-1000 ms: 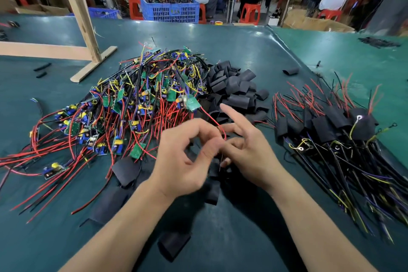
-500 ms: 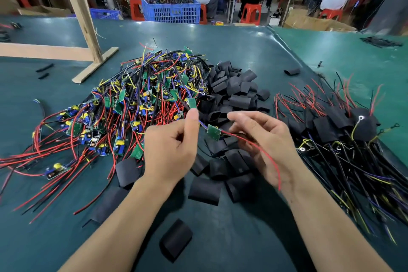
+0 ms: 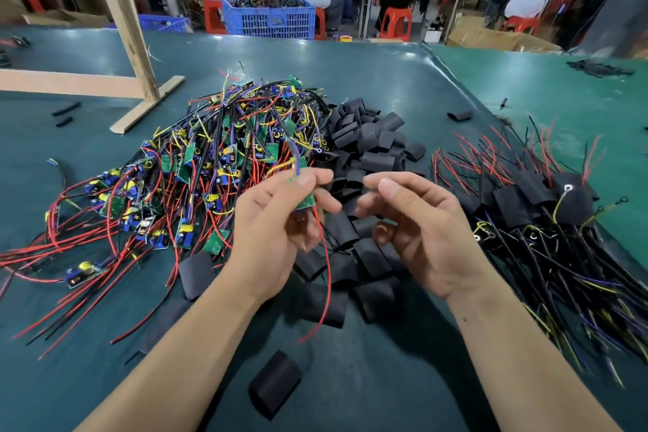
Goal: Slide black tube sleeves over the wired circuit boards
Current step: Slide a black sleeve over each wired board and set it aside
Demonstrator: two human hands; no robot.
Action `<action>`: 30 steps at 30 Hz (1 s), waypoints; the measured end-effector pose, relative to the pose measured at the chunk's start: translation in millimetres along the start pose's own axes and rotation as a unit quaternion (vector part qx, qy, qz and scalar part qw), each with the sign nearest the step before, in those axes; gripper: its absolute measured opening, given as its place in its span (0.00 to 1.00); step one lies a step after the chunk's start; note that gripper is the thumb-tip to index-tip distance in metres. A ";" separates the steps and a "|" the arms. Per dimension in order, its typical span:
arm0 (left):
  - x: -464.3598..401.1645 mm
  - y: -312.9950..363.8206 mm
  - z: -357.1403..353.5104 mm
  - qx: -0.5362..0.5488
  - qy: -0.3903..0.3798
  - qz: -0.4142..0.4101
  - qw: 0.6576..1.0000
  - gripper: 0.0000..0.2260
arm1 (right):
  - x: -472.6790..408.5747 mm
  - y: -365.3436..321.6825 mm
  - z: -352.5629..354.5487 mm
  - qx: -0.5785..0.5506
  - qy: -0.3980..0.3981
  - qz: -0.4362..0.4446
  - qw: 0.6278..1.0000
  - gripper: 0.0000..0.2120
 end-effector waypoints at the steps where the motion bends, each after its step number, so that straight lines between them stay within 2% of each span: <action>1: -0.1 -0.1 -2.8 0.040 -0.020 0.016 0.999 0.10 | -0.8 0.5 3.4 0.006 0.022 -0.001 1.000 0.04; 3: 2.6 2.4 -13.6 0.125 -0.095 0.043 0.987 0.09 | -2.3 2.9 6.0 0.036 0.049 -0.005 0.998 0.06; 6: 13.0 6.8 -28.8 0.197 -0.211 0.065 0.955 0.16 | -2.1 8.9 -4.7 0.062 0.014 -0.026 0.998 0.09; 9: 29.6 5.1 -42.9 0.172 -0.326 0.114 0.923 0.18 | -0.3 11.3 -14.7 0.071 -0.030 -0.039 0.996 0.15; 11: 38.6 -2.6 -46.2 0.131 -0.362 0.173 0.907 0.17 | 1.0 10.9 -15.4 0.063 -0.037 -0.042 0.996 0.17; 13: 39.1 -11.9 -44.3 0.093 -0.341 0.202 0.913 0.17 | 2.2 5.9 -11.5 0.048 -0.031 -0.025 0.998 0.15; 18: 20.6 -15.2 -29.7 0.094 -0.224 0.171 0.955 0.19 | 4.0 -10.1 7.2 -0.031 0.009 0.006 0.999 0.07; 20: 15.9 -16.9 -23.5 0.093 -0.181 0.163 0.965 0.14 | 5.0 -12.9 11.0 -0.057 0.011 0.016 0.998 0.05; 22: 11.0 -20.9 -16.4 0.079 -0.119 0.167 0.975 0.09 | 4.2 -12.4 10.1 -0.039 0.010 0.020 0.999 0.07; 25: 7.3 -30.0 -8.3 0.070 -0.036 0.196 0.978 0.12 | 1.2 2.0 4.4 0.043 0.017 -0.037 0.998 0.11; 28: 10.5 -38.8 -1.6 0.008 -0.006 0.241 0.970 0.14 | -0.5 11.2 -1.0 0.104 0.021 -0.044 0.993 0.15; 30: 12.7 -41.8 1.9 -0.041 -0.004 0.264 0.964 0.16 | -1.6 10.9 -4.0 0.109 0.020 -0.028 0.993 0.14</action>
Point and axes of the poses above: each hand's wrist, its own x-axis away from the middle knuckle, its own z-axis out of the back of the hand, y = z × x, the point moved 8 cm from there along -x, towards the middle knuckle, and after that the axes turned 13 degrees about -z, right-handed, at the moved point
